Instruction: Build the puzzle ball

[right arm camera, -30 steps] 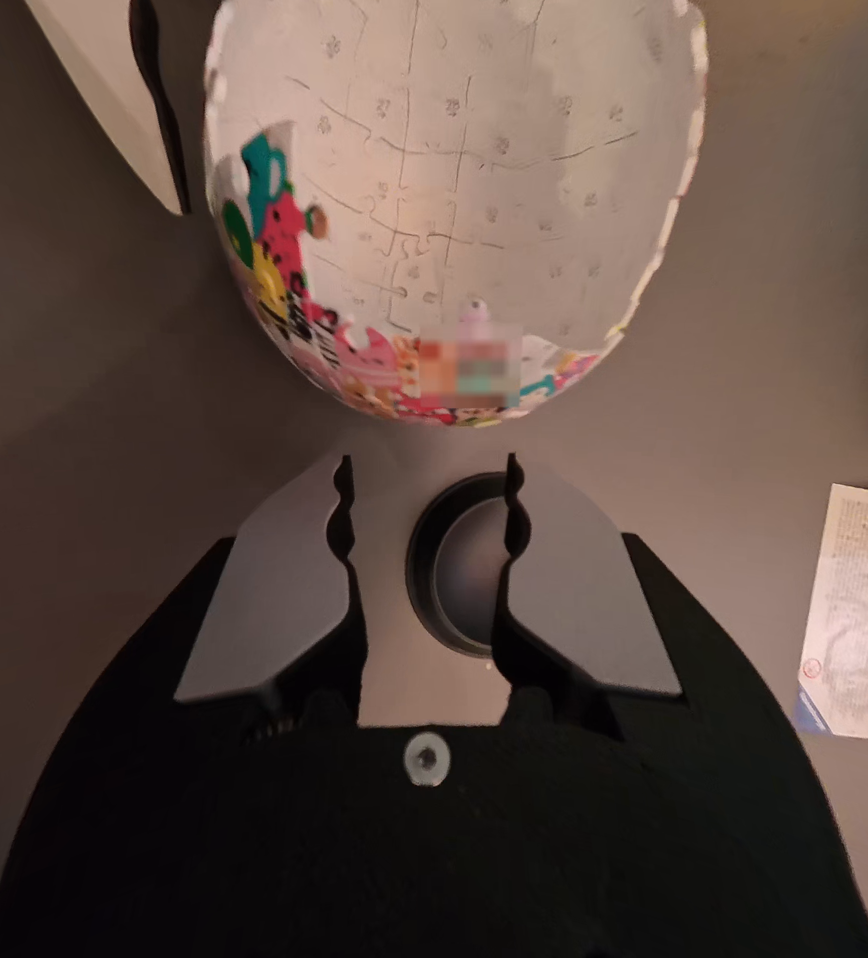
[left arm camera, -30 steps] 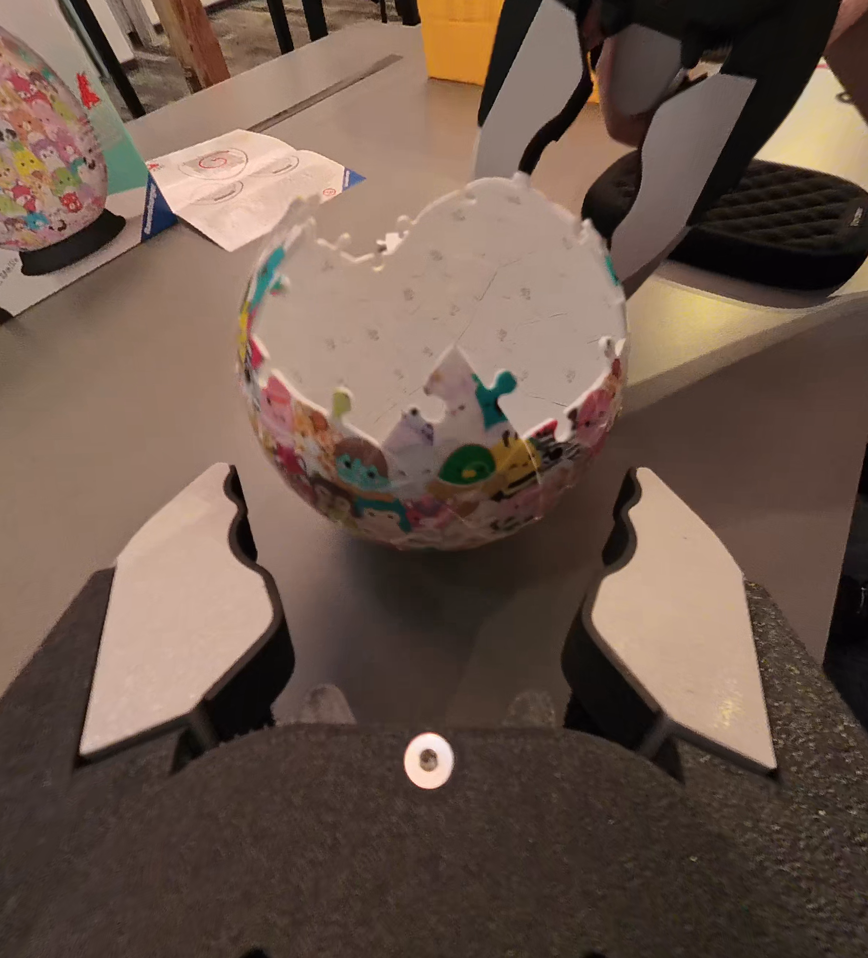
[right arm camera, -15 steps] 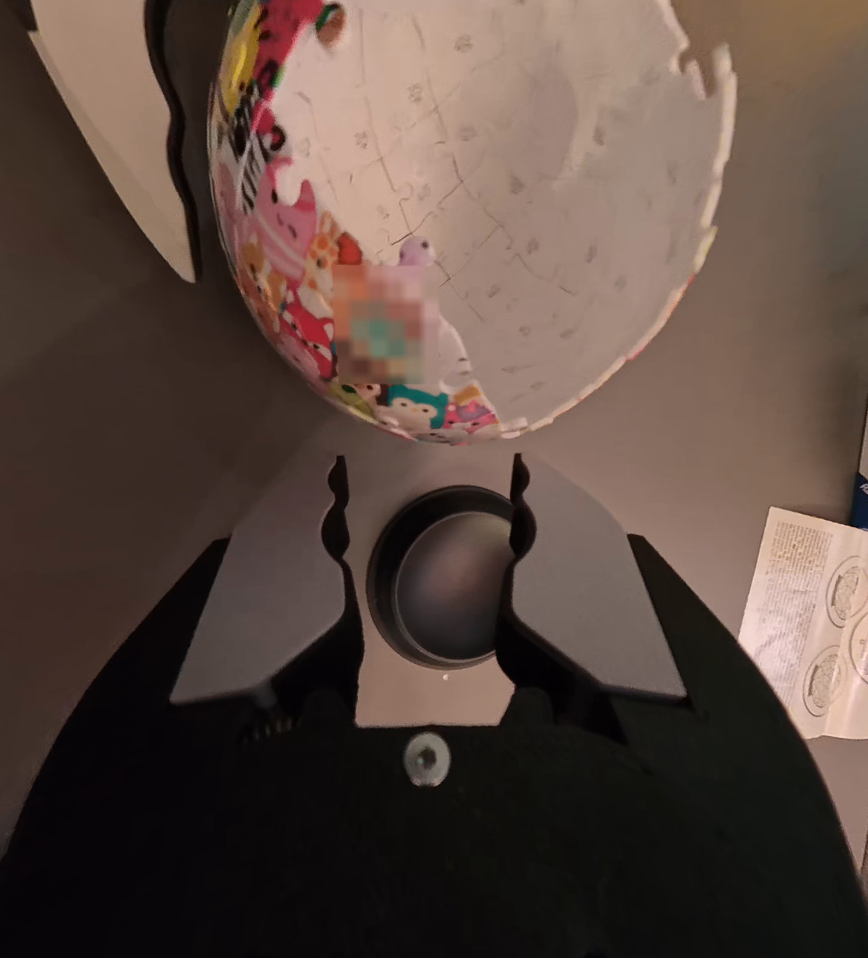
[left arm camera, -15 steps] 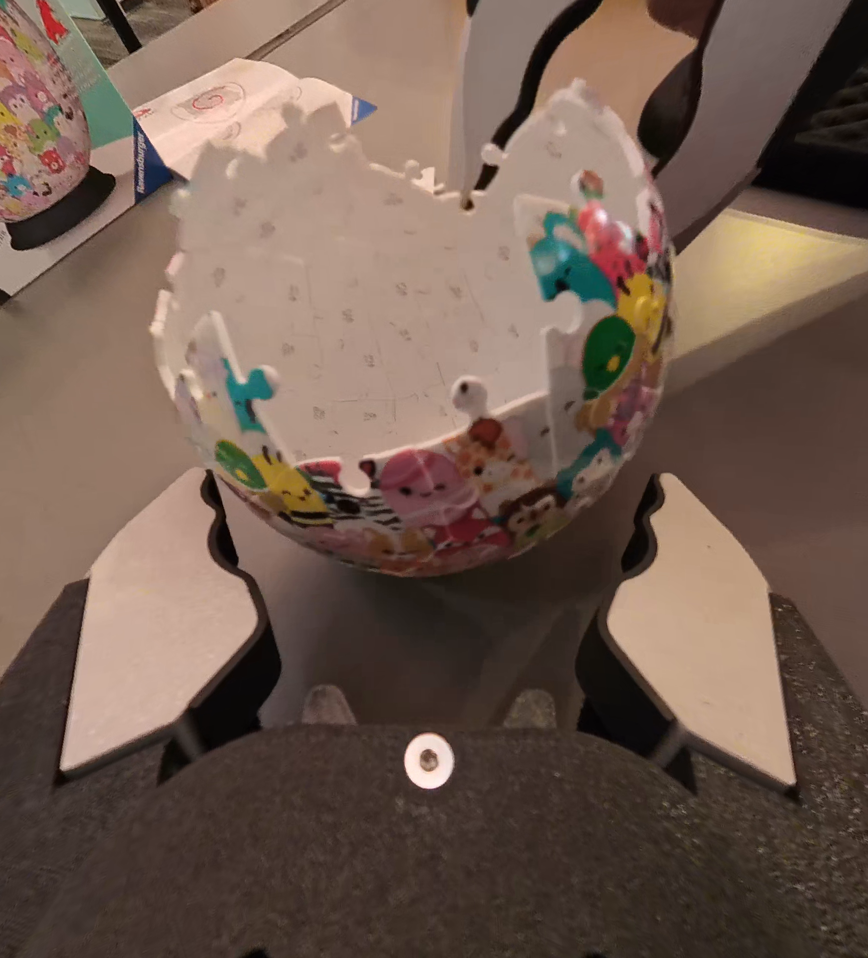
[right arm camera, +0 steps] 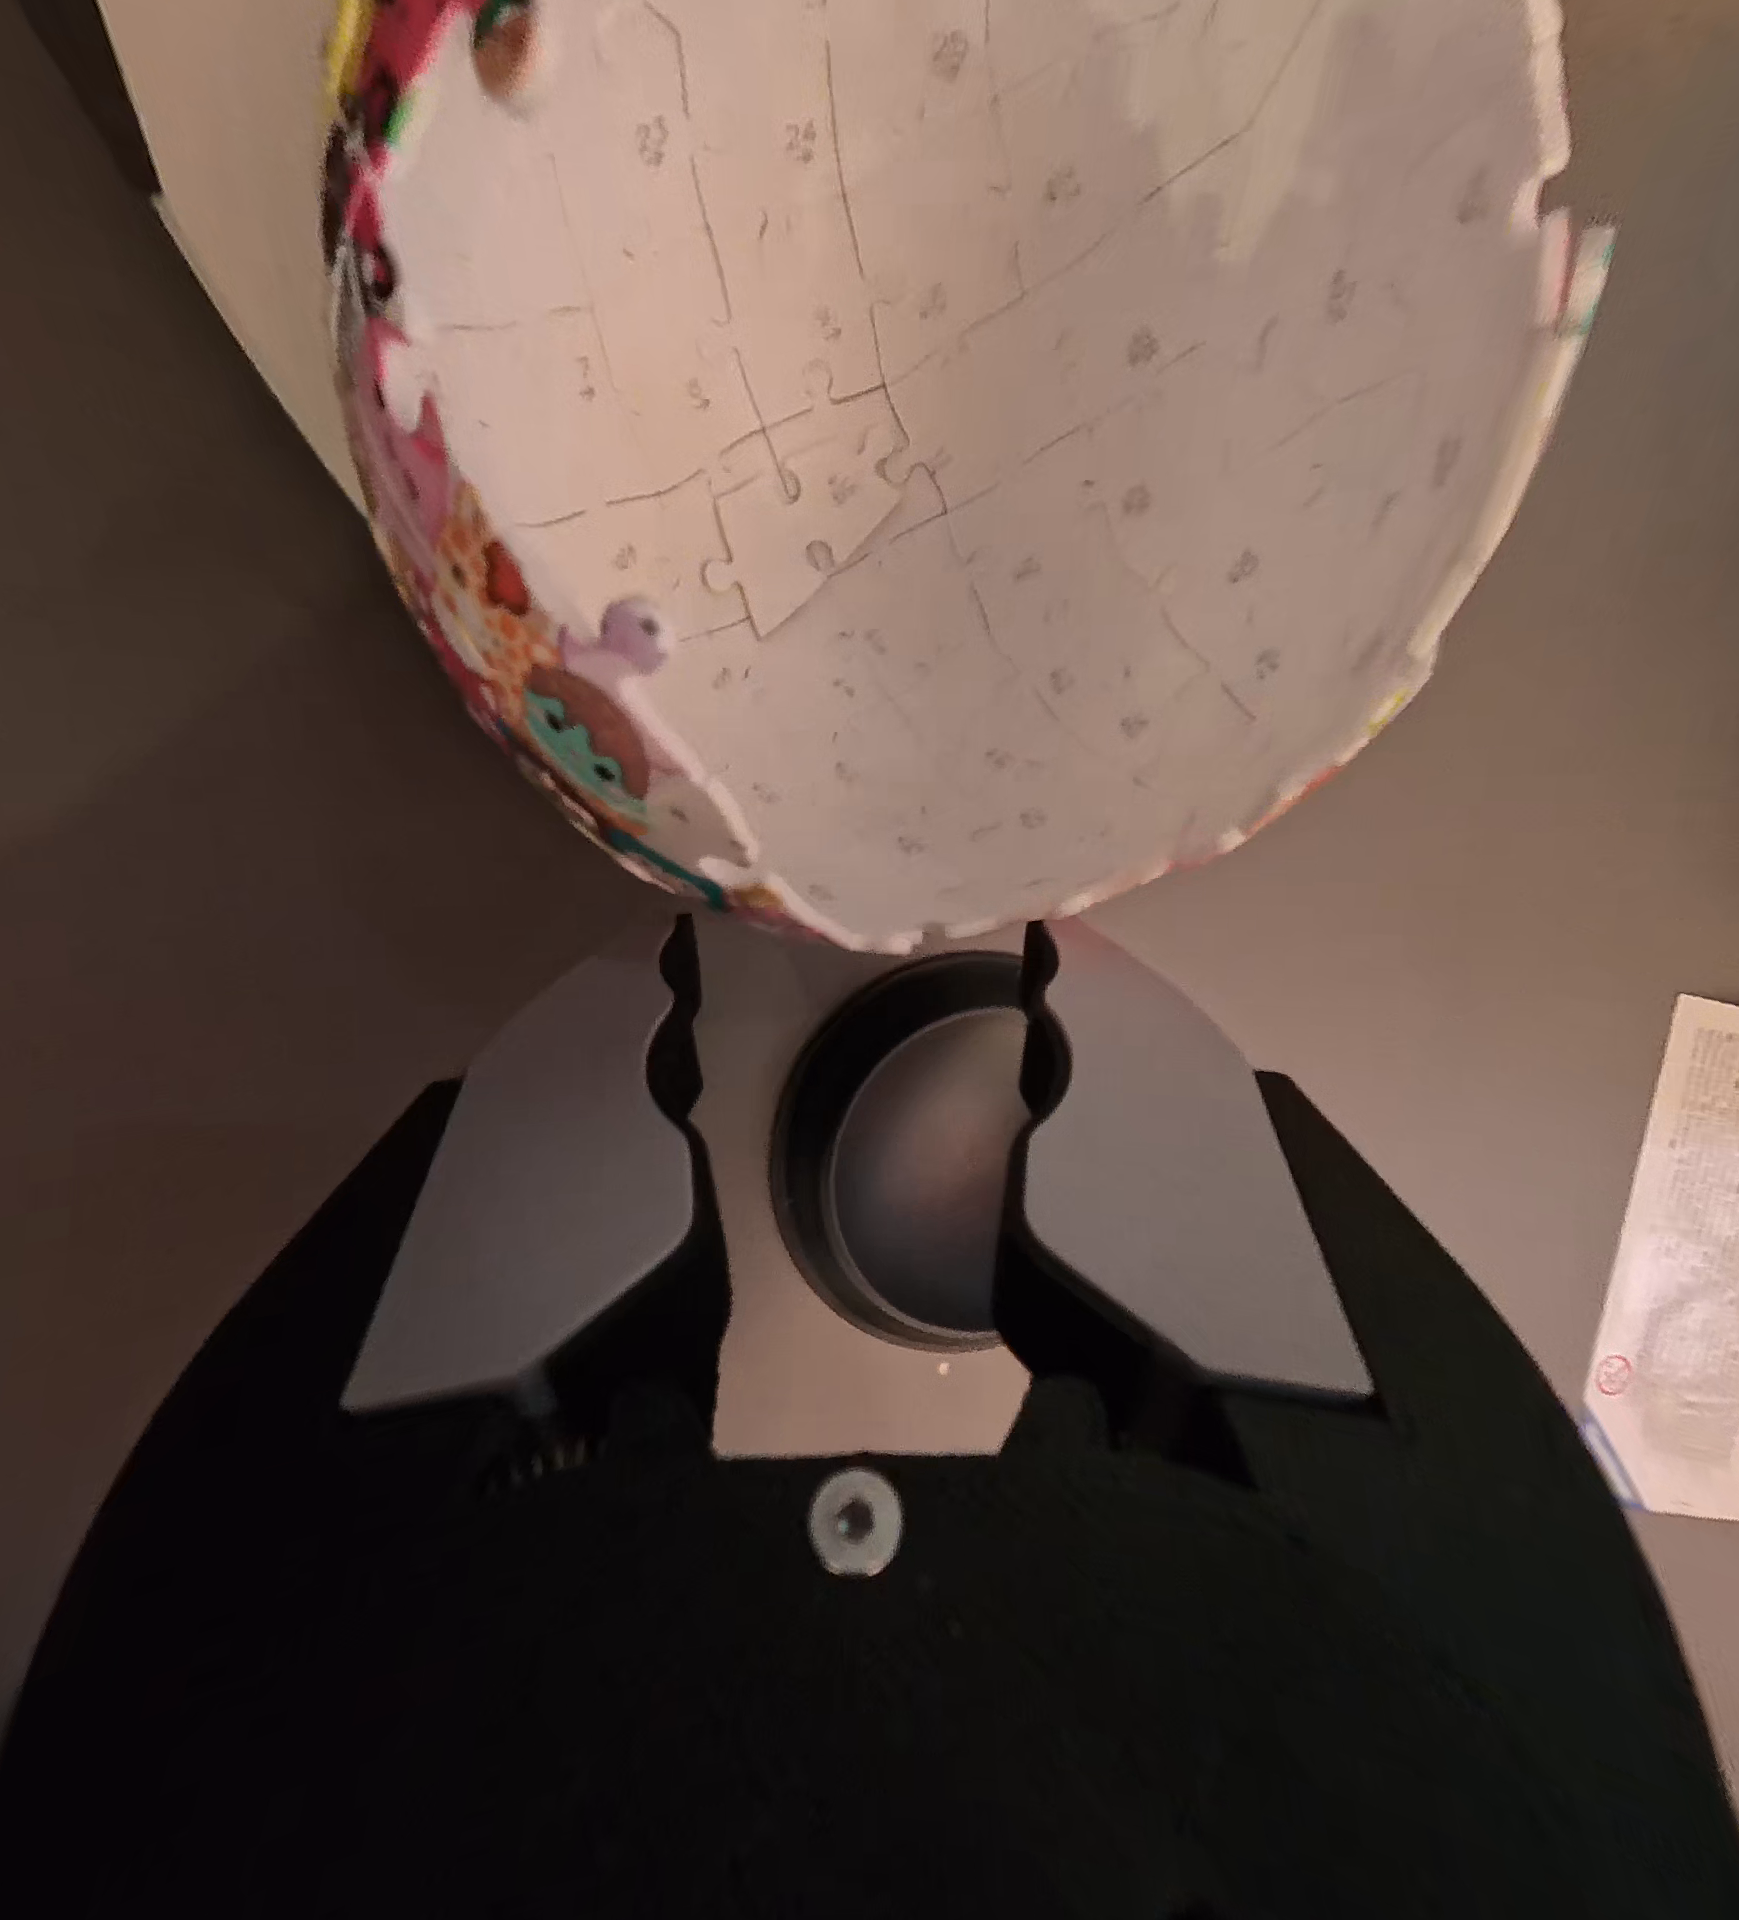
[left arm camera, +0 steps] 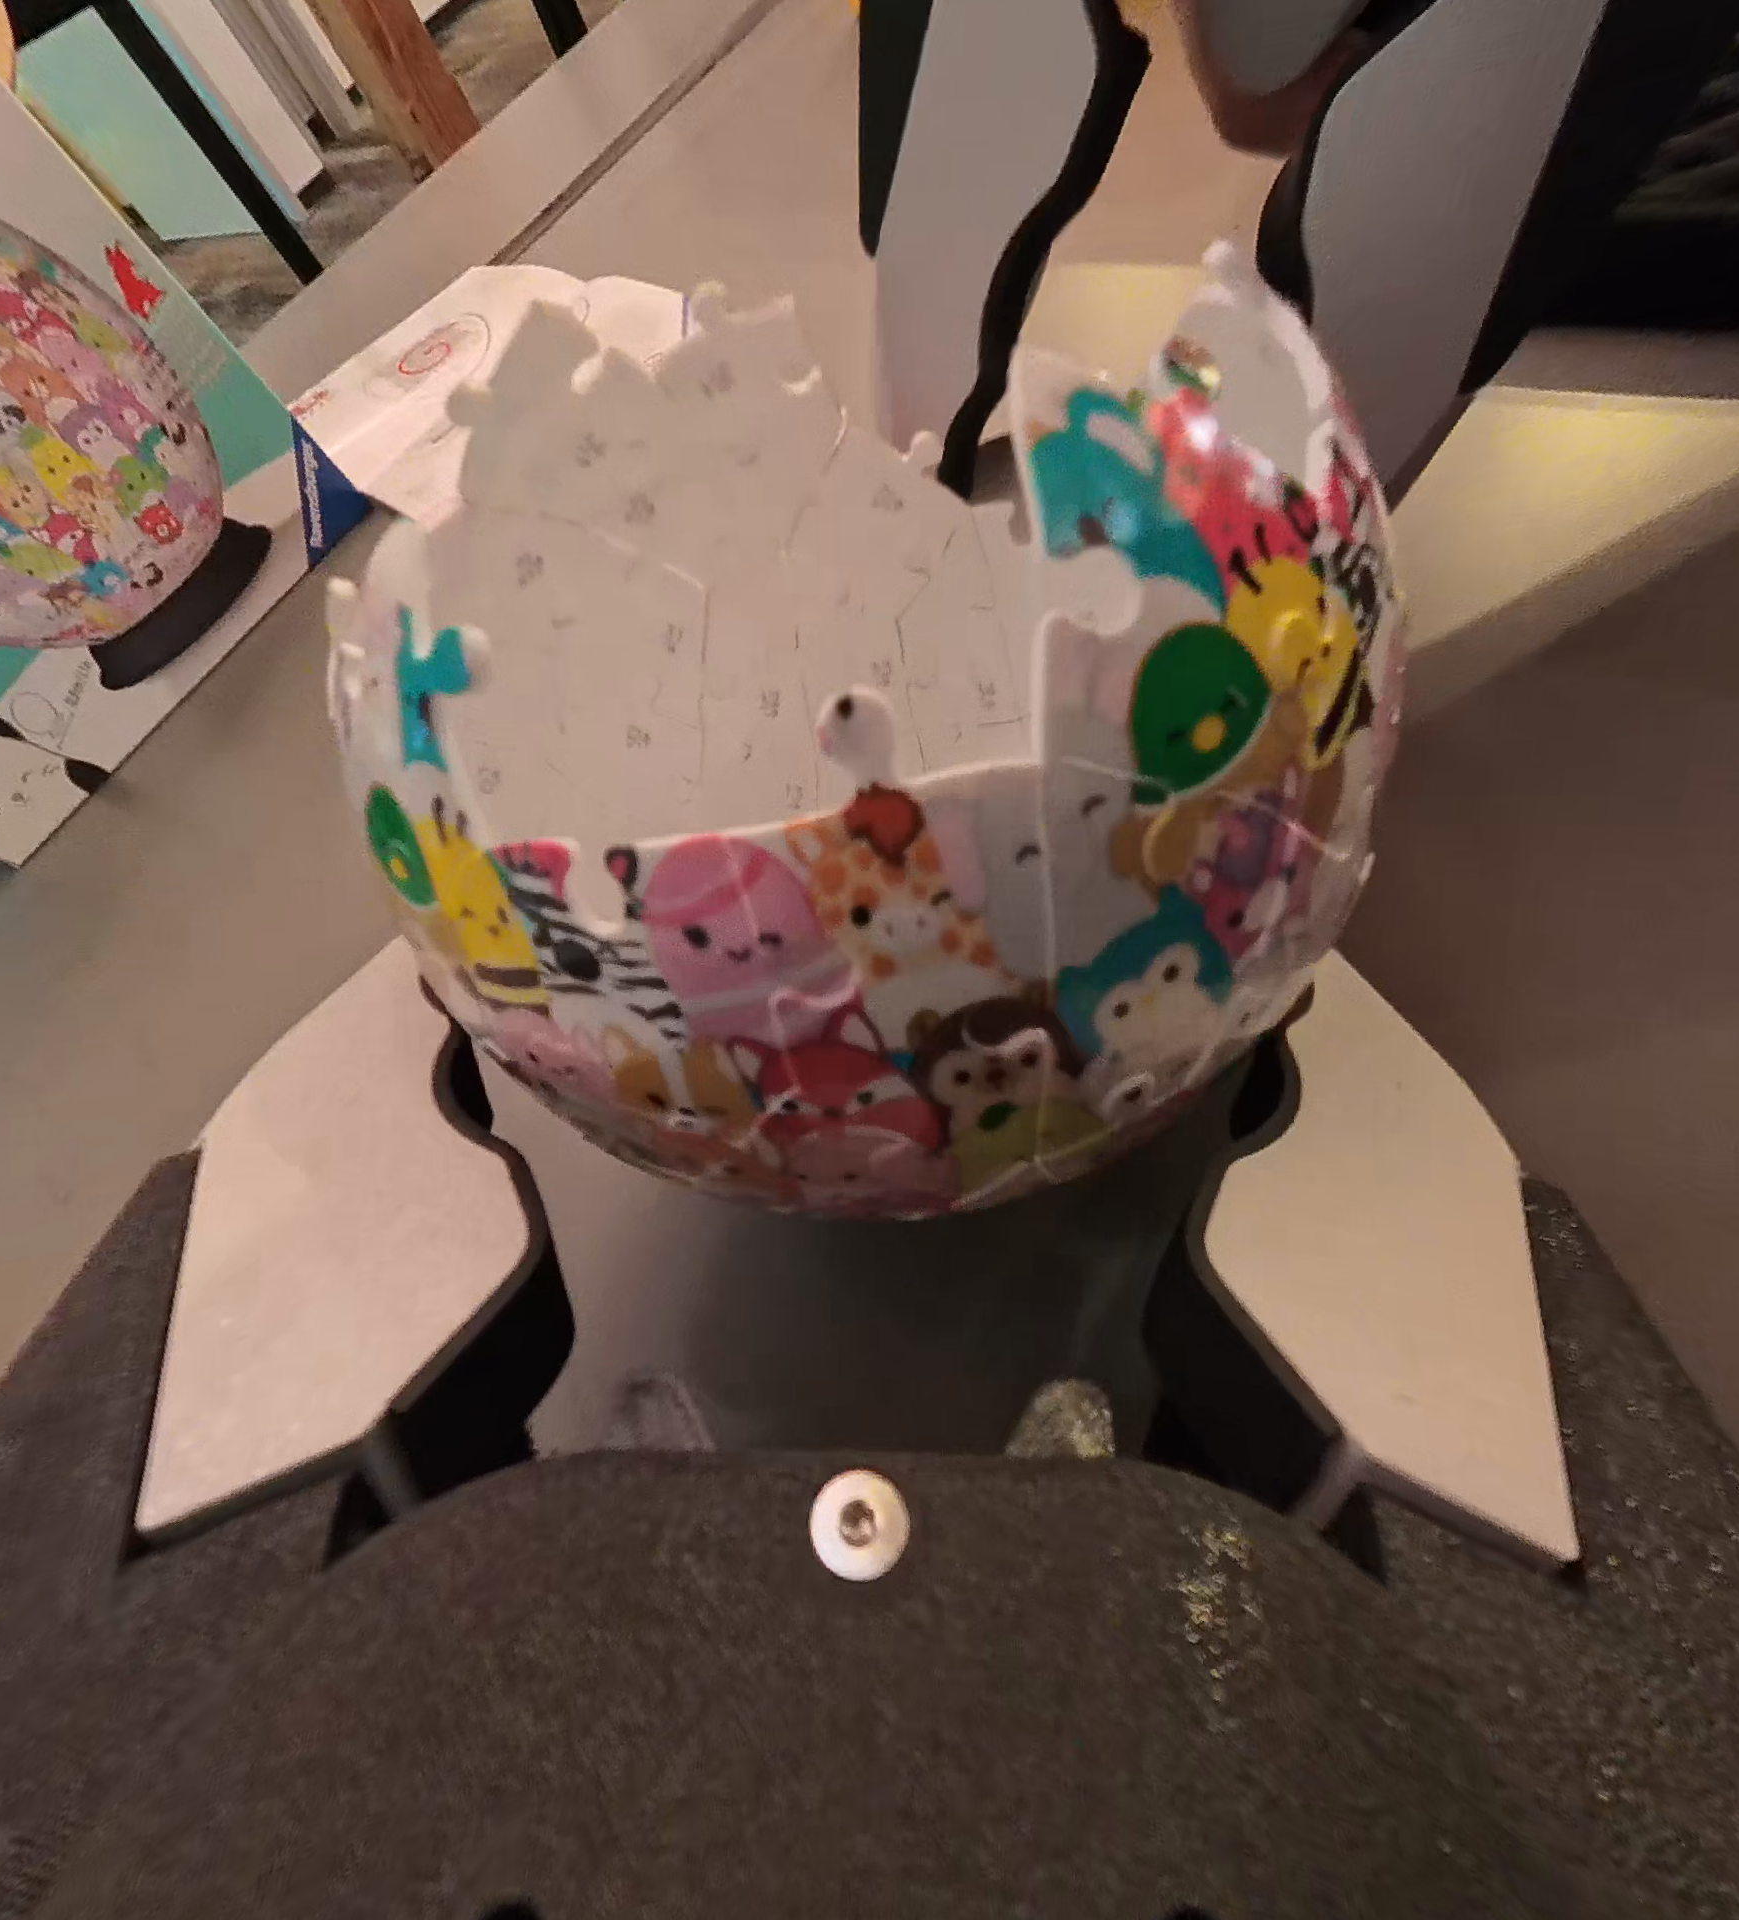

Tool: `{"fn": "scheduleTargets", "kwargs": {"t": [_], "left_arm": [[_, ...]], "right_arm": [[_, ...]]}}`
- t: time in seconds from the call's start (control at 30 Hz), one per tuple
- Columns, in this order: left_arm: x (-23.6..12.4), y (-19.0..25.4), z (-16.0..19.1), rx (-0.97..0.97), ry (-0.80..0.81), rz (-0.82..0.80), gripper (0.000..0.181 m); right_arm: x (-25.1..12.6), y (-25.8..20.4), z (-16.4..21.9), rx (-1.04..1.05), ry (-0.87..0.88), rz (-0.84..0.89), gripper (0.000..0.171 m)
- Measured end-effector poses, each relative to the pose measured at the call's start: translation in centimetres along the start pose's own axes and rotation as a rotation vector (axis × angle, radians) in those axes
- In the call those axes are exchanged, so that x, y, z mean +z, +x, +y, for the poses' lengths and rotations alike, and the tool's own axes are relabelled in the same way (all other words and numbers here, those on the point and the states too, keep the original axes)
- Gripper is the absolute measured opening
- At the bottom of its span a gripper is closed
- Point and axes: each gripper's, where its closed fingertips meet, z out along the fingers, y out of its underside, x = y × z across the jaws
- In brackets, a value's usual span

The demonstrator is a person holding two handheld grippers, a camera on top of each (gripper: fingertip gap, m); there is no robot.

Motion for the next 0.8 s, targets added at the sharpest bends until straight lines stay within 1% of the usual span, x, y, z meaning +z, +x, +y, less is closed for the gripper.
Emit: {"fn": "scheduleTargets", "kwargs": {"t": [0.1, 0.33, 0.5, 0.67, 0.73, 0.8], "left_arm": [[-0.3, 0.1, -0.2, 0.003, 0.002, 0.013, 0.139], [-1.4, -0.6, -0.2, 0.061, -0.068, 0.009, 0.139], [-1.8, -1.0, -0.3, 0.109, -0.147, 0.028, 0.138], [-1.6, -0.9, -0.6, 0.172, -0.217, 0.063, 0.138], [-1.3, -0.8, -0.9, 0.197, -0.245, 0.079, 0.138], [-1.0, -0.7, -1.2, 0.227, -0.269, 0.096, 0.138]], "right_arm": [[0.3, -0.2, 0.0, 0.016, 0.028, -0.026, 0.061], [0.1, 0.0, -0.2, 0.073, 0.136, -0.09, 0.061], [-0.3, 0.2, -0.2, 0.132, 0.236, -0.162, 0.061], [-1.2, 0.5, -0.2, 0.17, 0.328, -0.257, 0.059], [-1.8, 0.5, -0.4, 0.137, 0.397, -0.292, 0.054], [-2.4, 0.4, -0.5, 0.038, 0.477, -0.295, 0.047]]}}
